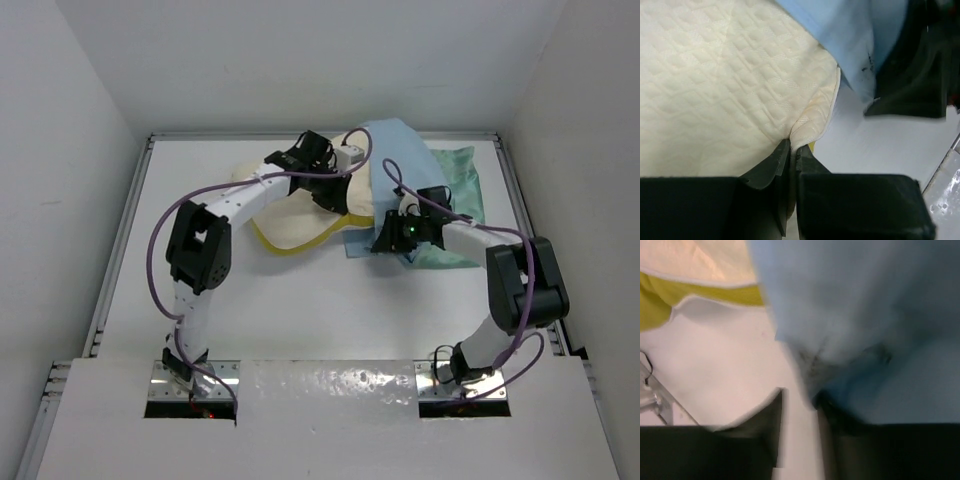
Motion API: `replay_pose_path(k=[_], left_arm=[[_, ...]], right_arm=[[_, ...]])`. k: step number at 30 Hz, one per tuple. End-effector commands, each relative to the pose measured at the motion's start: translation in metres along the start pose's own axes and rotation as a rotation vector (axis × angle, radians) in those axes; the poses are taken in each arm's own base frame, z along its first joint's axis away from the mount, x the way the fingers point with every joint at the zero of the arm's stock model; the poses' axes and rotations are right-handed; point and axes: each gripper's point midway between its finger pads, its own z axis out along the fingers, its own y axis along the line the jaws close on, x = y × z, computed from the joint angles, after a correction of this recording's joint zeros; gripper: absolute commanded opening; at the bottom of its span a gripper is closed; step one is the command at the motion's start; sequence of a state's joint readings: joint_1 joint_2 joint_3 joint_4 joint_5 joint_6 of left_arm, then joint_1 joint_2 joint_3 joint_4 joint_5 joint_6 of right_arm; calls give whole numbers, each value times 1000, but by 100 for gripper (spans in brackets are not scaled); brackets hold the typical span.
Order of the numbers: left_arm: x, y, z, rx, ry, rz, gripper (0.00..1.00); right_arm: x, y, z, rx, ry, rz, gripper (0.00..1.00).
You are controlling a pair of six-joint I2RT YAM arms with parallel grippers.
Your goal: Put the pillow into the pillowcase
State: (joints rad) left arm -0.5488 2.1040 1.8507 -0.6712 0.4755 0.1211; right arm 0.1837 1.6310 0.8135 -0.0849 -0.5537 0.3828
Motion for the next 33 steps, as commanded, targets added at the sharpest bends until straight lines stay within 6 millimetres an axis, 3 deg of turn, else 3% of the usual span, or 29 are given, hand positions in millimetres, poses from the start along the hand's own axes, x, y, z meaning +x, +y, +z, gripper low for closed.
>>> replay_pose_path(k=[1, 2, 4, 5, 7, 8, 9, 10, 11, 12, 13, 14, 15, 16, 17, 19, 20, 21, 22, 23, 24, 25, 26, 27, 28, 29, 30, 32, 33], left_arm=[[-18, -28, -5, 91, -119, 85, 0], [-6, -32, 4, 122, -93, 103, 2], [9, -52, 9, 242, -53, 126, 36], [20, -55, 7, 274, -10, 148, 46], [9, -48, -16, 261, -11, 187, 56], [1, -43, -27, 251, -28, 195, 57], [-8, -36, -39, 242, -50, 191, 67], [-32, -20, -68, 221, -124, 185, 74], [-39, -14, -82, 220, -146, 167, 85], [-49, -6, -98, 216, -185, 155, 86], [-64, 17, -124, 162, -247, 124, 94], [-70, 29, -135, 128, -275, 109, 94], [-72, 61, -151, 32, -302, 60, 94], [-77, 78, -160, -21, -331, 10, 94], [-74, 96, -166, -69, -338, -37, 94], [-57, 146, -184, -182, -346, -180, 93], [-49, 162, -191, -215, -345, -219, 92], [-31, 191, -203, -284, -342, -284, 92], [-23, 204, -213, -317, -352, -310, 92], [-13, 219, -222, -351, -354, -338, 92], [3, 238, -235, -396, -353, -371, 92], [14, 246, -241, -408, -343, -391, 91], [26, 258, -252, -429, -344, -416, 91], [33, 263, -257, -442, -336, -421, 91], [40, 266, -260, -455, -325, -430, 90], [48, 273, -266, -490, -315, -436, 90], [56, 277, -270, -517, -302, -423, 90], [76, 286, -272, -592, -257, -428, 90], [75, 287, -279, -623, -262, -394, 90]], right_arm=[[-10, 40, -8, -55, 20, -97, 41], [-11, 47, -13, -79, 15, -101, 66], [-19, 53, -30, -79, -40, -101, 77], [-20, 51, -37, -66, -60, -97, 84], [-39, 46, -60, -22, -159, -92, 90], [-53, 40, -69, 40, -206, -98, 90], [-63, 36, -77, 89, -232, -119, 86], [-73, 33, -84, 135, -256, -118, 81], [-96, 32, -93, 189, -316, -120, 73], [-108, 31, -94, 211, -352, -73, 56], [-134, 30, -93, 225, -409, -55, 51], [-150, 21, -92, 278, -451, -2, 47], [-162, 15, -88, 311, -467, 26, 44], [-174, 8, -83, 348, -478, 54, 44], [-194, -2, -68, 380, -482, 93, 44], [-208, -20, -49, 450, -471, 136, 46], [-223, -33, -26, 473, -462, 173, 46], [-222, -46, -15, 531, -440, 201, 46], [-244, -43, -11, 532, -473, 208, 46], [-247, -50, 2, 550, -463, 241, 47], [-224, -73, 37, 601, -366, 265, 48], [-245, -62, 44, 576, -391, 256, 49], [-215, -73, 83, 587, -267, 266, 49], [-211, -66, 99, 555, -228, 262, 49], [-217, -37, 115, 453, -200, 232, 48], [-198, -9, 140, 392, -131, 135, 47], [-176, 4, 159, 350, -74, 74, 47], [-125, 60, 182, 196, 53, -160, 47], [-110, 79, 186, 122, 77, -242, 47]])
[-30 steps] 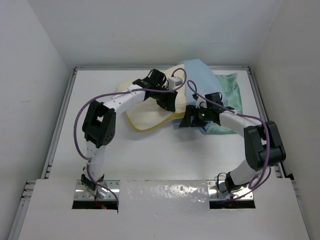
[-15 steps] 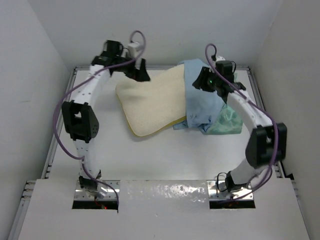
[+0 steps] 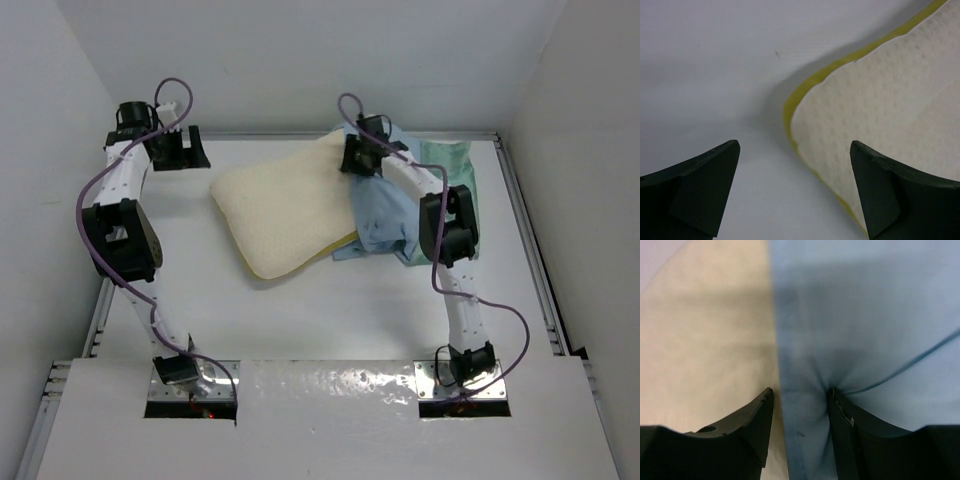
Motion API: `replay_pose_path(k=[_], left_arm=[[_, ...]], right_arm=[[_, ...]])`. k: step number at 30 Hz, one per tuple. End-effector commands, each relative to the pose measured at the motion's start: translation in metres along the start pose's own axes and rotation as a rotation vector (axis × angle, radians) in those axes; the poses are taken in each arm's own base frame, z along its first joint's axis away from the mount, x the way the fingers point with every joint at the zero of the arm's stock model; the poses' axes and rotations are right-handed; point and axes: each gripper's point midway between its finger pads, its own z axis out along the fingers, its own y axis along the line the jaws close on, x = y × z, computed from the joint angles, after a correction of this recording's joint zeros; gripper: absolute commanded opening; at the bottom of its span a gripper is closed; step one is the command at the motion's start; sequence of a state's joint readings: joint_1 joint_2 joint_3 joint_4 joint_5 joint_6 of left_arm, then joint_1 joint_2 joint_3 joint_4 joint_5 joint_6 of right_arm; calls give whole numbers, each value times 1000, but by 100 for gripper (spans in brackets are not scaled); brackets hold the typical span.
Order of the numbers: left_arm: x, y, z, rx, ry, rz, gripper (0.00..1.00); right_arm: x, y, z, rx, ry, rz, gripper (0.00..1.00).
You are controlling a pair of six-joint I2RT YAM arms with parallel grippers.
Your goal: Put the pillow into the pillowcase
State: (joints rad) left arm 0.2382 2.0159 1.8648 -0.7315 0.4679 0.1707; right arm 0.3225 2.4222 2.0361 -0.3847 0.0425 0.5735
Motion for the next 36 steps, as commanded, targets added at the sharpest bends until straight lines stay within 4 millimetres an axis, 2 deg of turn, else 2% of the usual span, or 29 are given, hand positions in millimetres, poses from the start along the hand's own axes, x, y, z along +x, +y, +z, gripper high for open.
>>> replay_pose_path(k=[1, 2, 3, 4, 6, 7, 8, 9, 10, 11, 12, 13, 14, 15, 16, 18, 19, 21, 22, 23, 24, 25, 26, 30, 31, 33, 34, 35, 36], left_arm=[[-2, 9, -18, -104, -29, 104, 91], [5, 10, -16, -95, -18, 102, 91], [6, 14, -19, -92, -18, 96, 91], [10, 15, -18, -77, -12, 89, 91], [15, 15, -16, -49, 1, 75, 90], [16, 15, -16, -46, 4, 76, 90], [18, 13, -14, -28, 6, 81, 90], [18, 11, -14, -15, 4, 87, 89], [19, 8, -12, 2, 6, 94, 88], [21, 1, -9, 31, 12, 103, 87], [27, -1, -5, 42, 37, 120, 85], [33, -3, 0, 34, 63, 136, 84], [45, -16, 10, 54, 116, 183, 83], [53, -24, 15, 63, 146, 211, 81], [73, -43, 26, 105, 209, 268, 81], [96, -67, 38, 153, 271, 323, 80], [124, -86, 50, 203, 338, 360, 78], [162, -125, 59, 317, 416, 391, 75], [172, -137, 60, 371, 433, 407, 74], [193, -162, 56, 480, 460, 397, 72], [202, -177, 52, 544, 467, 400, 72], [207, -190, 44, 611, 459, 441, 72], [227, -217, 33, 729, 481, 464, 72], [262, -270, -12, 1022, 487, 656, 75], [269, -275, -27, 1094, 495, 682, 78], [262, -290, -52, 1198, 490, 651, 80], [257, -293, -56, 1227, 457, 697, 83], [242, -298, -60, 1232, 424, 726, 89], [230, -299, -66, 1199, 412, 724, 89]], right_arm=[[162, 122, -50, -448, 340, -431, 47], [184, 131, -64, -488, 365, -501, 47], [192, 129, -73, -501, 364, -535, 46], [210, 113, -91, -498, 401, -555, 45], [220, 98, -108, -518, 412, -603, 44], [239, 74, -115, -499, 450, -646, 44], [232, 55, -123, -436, 419, -661, 44], [217, 52, -125, -415, 378, -673, 44], [213, 39, -126, -384, 374, -667, 45], [196, 21, -121, -335, 361, -622, 45], [168, 23, -115, -322, 315, -596, 46], [146, 10, -106, -280, 297, -536, 47], [150, -5, -91, -221, 361, -515, 47], [100, 14, -83, -217, 268, -529, 47], [73, 22, -66, -179, 244, -538, 48], [54, 39, -51, -191, 224, -508, 50], [37, 58, -38, -215, 190, -456, 50], [25, 79, -27, -250, 133, -403, 51], [21, 88, -24, -266, 107, -376, 51], [34, 98, -23, -291, 118, -336, 51], [26, 114, -23, -334, 54, -323, 52], [33, 122, -25, -360, 49, -316, 52], [48, 139, -30, -420, 59, -308, 53], [80, 174, -39, -513, 115, -357, 56], [85, 173, -40, -507, 126, -362, 59], [70, 169, -53, -500, 90, -343, 61], [80, 151, -52, -459, 110, -332, 67], [73, 144, -58, -440, 86, -328, 70], [44, 138, -78, -429, 7, -321, 73]])
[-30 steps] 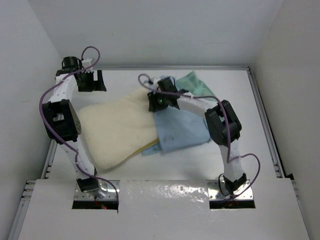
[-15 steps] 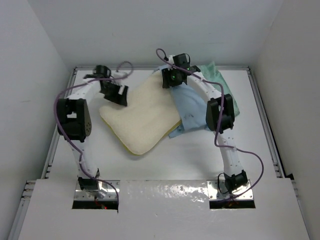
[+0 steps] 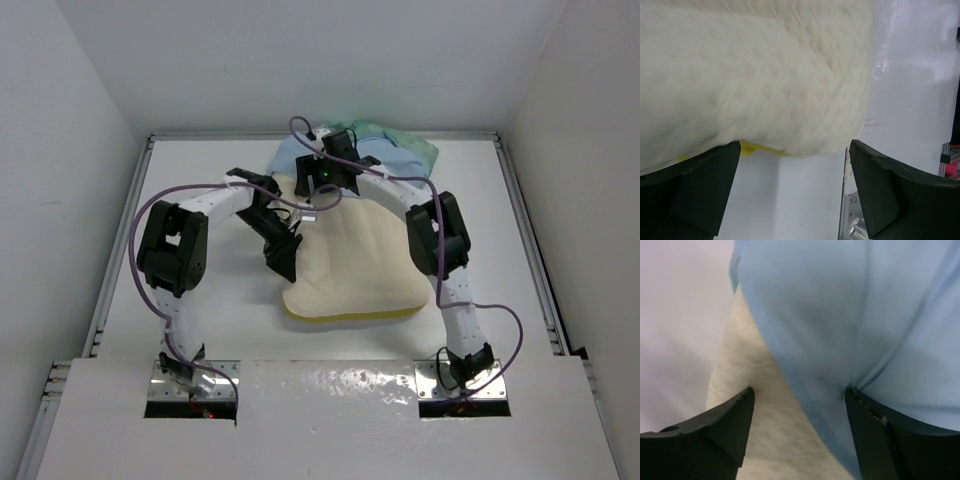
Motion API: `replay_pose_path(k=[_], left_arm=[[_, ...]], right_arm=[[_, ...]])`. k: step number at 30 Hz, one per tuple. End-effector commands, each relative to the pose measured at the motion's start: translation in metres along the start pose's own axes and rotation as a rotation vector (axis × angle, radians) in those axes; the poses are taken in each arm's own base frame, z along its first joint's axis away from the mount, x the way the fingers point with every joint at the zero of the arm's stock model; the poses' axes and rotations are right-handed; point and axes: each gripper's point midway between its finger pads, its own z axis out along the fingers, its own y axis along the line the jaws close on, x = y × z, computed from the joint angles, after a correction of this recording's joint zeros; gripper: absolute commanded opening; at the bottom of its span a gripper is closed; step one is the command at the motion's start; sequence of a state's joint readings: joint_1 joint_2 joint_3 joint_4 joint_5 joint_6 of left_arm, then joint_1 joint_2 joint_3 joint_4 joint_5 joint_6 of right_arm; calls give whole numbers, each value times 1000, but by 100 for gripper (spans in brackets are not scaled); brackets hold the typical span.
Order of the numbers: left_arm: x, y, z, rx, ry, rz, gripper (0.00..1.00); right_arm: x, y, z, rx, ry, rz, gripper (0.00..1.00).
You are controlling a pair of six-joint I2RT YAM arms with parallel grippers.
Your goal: Put the pillow into the pillowcase
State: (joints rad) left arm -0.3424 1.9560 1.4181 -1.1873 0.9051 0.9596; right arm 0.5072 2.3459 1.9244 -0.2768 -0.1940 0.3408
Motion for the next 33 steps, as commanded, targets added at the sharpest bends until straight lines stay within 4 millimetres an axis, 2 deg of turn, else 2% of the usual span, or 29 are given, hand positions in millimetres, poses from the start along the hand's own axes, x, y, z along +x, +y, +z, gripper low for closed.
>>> replay_pose_path(k=[1, 2, 3, 4, 5, 6, 7, 8, 9, 11, 12, 13, 14, 15, 16, 17, 18, 19, 20, 21, 22, 25, 26, 28, 30, 31, 32, 33], left_arm=[[-57, -39, -29, 62, -166, 255, 89], [-72, -38, -47, 12, -196, 290, 89], [-81, -29, -76, -52, -266, 263, 89], [-89, -20, -96, -96, -326, 223, 89], [-98, -4, -121, -155, -405, 155, 87], [-106, 35, -166, -288, -549, -10, 80], [-104, 58, -182, -372, -599, -101, 59], [-84, 97, -189, -551, -587, -231, 51], [-80, 118, -197, -641, -590, -255, 46], [-71, 139, -194, -707, -542, -280, 46], [-63, 154, -183, -704, -510, -308, 54], [-64, 162, -180, -716, -495, -313, 58], [-58, 179, -171, -740, -466, -330, 61], [-57, 187, -170, -752, -461, -332, 68], [-57, 194, -169, -762, -460, -330, 70], [-51, 207, -165, -777, -450, -349, 72], [-54, 215, -168, -799, -465, -336, 73], [-58, 219, -170, -806, -474, -327, 75], [-57, 227, -165, -798, -473, -326, 77], [-59, 229, -163, -794, -474, -315, 79], [-59, 233, -156, -792, -464, -318, 80], [-54, 247, -150, -842, -453, -342, 79], [-56, 252, -150, -849, -473, -347, 77], [-55, 260, -149, -857, -474, -354, 69], [-52, 269, -143, -853, -476, -372, 65], [-53, 273, -139, -836, -488, -371, 62], [-54, 274, -135, -820, -493, -372, 57], [-56, 275, -133, -796, -506, -368, 54]], right_arm=[[-12, 1, -46, 20, -60, 40, 77], [-21, -15, -59, 61, -90, 44, 85], [-38, -19, -81, 89, -140, 45, 88], [-38, -28, -89, 124, -148, 52, 89], [-46, -44, -101, 210, -175, 58, 92], [-50, -48, -111, 251, -187, 53, 93], [-61, -48, -126, 281, -220, 45, 94], [-65, -47, -132, 305, -232, 46, 94], [-66, -42, -137, 311, -236, 43, 94], [-67, -21, -148, 339, -255, 6, 94], [-65, -13, -150, 351, -257, -14, 90], [-54, 7, -151, 340, -245, -48, 87], [-51, 14, -152, 347, -252, -57, 84], [-37, 22, -147, 332, -228, -67, 81], [-30, 41, -147, 297, -230, -61, 81], [-23, 48, -146, 283, -227, -51, 82], [-7, 52, -140, 274, -216, -41, 83], [1, 67, -139, 246, -218, -26, 84], [5, 75, -136, 233, -229, -24, 84], [18, 74, -131, 243, -211, -24, 85], [25, 83, -127, 231, -202, -22, 85], [47, 88, -113, 240, -126, -12, 85], [57, 86, -104, 250, -95, -11, 86], [64, 84, -98, 275, -79, -4, 89], [77, 74, -85, 325, -47, 9, 99], [82, 66, -82, 373, -32, 14, 99], [75, 66, -78, 389, -41, 21, 99], [86, 58, -67, 424, -11, 30, 99]])
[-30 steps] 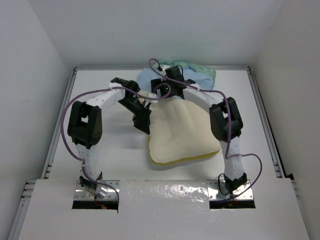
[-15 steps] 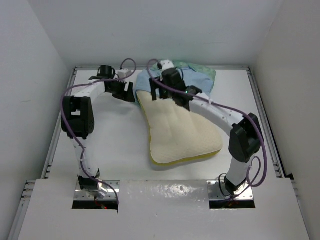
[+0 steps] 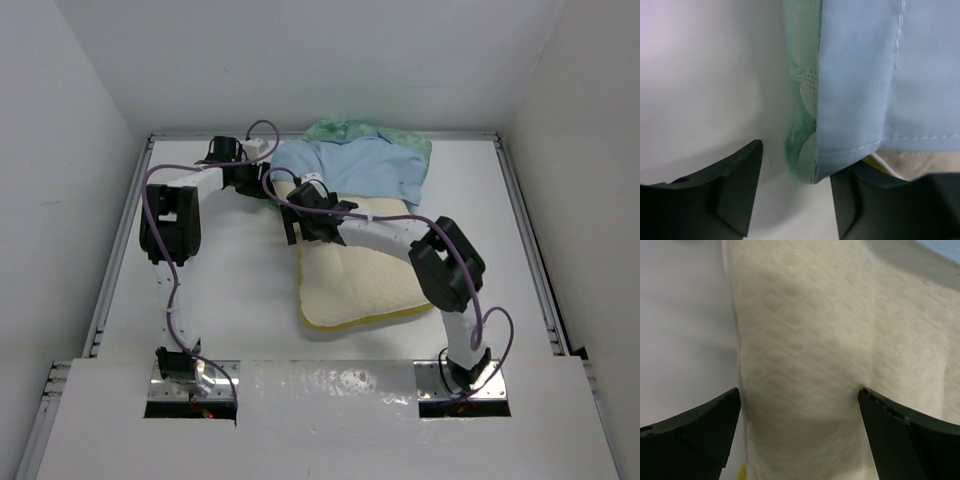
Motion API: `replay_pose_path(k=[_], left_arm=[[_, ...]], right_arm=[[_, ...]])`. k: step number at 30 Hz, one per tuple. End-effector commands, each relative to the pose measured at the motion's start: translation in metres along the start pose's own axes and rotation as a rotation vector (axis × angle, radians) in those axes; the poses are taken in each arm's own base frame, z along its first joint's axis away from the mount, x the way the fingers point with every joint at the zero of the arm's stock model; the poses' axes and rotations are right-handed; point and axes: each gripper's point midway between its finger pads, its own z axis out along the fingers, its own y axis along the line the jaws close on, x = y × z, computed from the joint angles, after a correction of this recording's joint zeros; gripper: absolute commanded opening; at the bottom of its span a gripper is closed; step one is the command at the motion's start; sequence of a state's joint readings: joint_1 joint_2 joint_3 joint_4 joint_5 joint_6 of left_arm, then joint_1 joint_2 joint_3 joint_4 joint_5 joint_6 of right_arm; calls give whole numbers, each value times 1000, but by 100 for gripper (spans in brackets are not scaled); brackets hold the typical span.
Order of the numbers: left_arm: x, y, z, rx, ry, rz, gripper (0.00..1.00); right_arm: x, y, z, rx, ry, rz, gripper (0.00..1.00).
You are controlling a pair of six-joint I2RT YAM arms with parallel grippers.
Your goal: Put the pillow into the pillowcase
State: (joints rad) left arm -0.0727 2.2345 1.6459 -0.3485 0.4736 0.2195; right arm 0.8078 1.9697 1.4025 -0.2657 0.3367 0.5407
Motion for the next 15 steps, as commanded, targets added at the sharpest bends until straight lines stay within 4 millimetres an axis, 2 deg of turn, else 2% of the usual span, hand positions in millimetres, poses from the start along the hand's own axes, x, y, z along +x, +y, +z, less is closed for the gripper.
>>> replay_pose_path(k=[1, 2, 3, 4, 5, 6, 7, 8, 9, 10, 11, 12, 13, 14, 15], left_arm=[[-17, -6, 17, 82, -77, -18, 50], [-16, -8, 20, 112, -79, -70, 36], [-18, -7, 20, 144, -89, -99, 16], [-14, -12, 26, 196, -80, -152, 1], [-15, -15, 25, 219, -85, -161, 0], [-8, -20, 25, 248, -76, -171, 0], [-16, -29, 15, 283, -100, -153, 0], [-19, -34, 7, 299, -112, -134, 0], [-13, -41, 1, 316, -105, -128, 0], [-27, -52, -21, 324, -135, -70, 0], [-31, -57, -33, 322, -145, -36, 0], [-27, -63, -42, 319, -133, -7, 0], [-31, -76, -63, 313, -133, 76, 0], [-29, -84, -72, 319, -128, 113, 0], [-21, -101, -88, 345, -106, 140, 0]], right_arm=[[-9, -8, 17, 129, -16, 57, 99], [-15, -7, 20, 139, -24, 69, 99], [-7, -8, 29, 158, -7, 73, 99], [-3, -8, 33, 167, 6, 75, 98], [-6, -5, 37, 165, 2, 86, 79], [-5, -4, 41, 167, 9, 109, 53], [4, -6, 50, 184, 38, 113, 27], [3, -3, 54, 162, 48, 130, 5], [-10, 4, 54, 132, 29, 160, 0], [-32, 8, 51, 96, -26, 197, 0], [-48, 9, 45, 82, -72, 227, 0], [-69, 1, 38, 110, -148, 290, 0], [-99, 0, 27, 96, -252, 358, 0], [-126, -13, 2, 126, -363, 448, 0], [-159, -13, -17, 90, -493, 525, 0]])
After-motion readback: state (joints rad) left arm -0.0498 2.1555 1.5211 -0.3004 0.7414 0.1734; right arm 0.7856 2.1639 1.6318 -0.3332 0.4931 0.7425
